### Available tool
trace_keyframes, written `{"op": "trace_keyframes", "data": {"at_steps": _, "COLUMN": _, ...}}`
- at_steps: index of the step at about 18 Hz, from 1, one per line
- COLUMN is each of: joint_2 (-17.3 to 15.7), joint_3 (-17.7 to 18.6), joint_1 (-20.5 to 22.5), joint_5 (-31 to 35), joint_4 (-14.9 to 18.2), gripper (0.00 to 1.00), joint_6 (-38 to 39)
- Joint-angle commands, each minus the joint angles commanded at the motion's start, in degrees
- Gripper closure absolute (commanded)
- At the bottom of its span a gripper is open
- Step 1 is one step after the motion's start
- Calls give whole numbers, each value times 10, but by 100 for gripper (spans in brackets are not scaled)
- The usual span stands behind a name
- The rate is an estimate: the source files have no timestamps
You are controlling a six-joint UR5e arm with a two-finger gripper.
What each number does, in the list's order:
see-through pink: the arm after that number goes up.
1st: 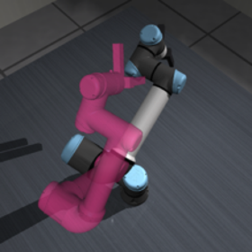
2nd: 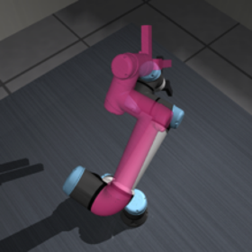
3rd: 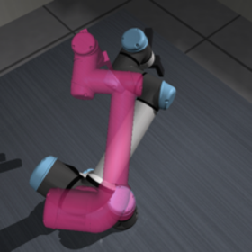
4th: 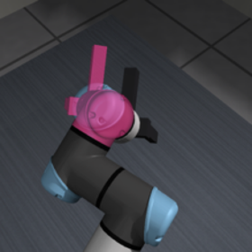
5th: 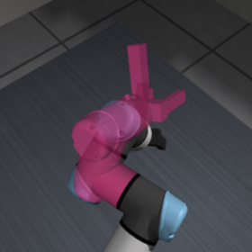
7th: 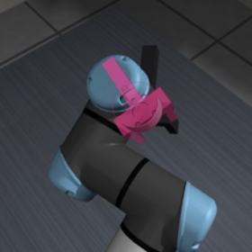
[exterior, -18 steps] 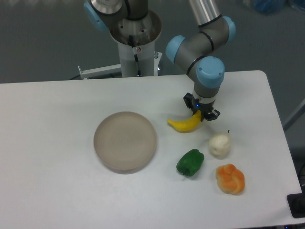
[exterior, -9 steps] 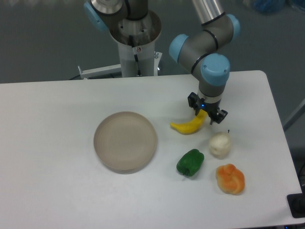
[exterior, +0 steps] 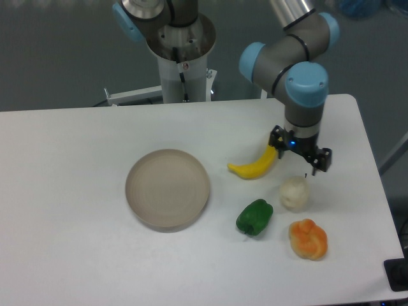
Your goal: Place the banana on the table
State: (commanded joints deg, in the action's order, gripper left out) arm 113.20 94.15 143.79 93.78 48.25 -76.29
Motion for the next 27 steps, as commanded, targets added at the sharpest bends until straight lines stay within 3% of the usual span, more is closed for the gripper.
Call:
{"op": "trace_keyframes", "data": {"at_steps": 11, "joint_2": 66, "joint_3": -110, "joint_1": 0, "joint_5": 0, "joint_4": 0, "gripper": 0, "joint_6": 0}}
{"op": "trace_keyframes", "data": {"at_steps": 27, "joint_2": 102, "joint_3": -178, "joint_1": -33, "joint_5": 9, "joint_4": 1, "gripper": 0, "joint_6": 36}}
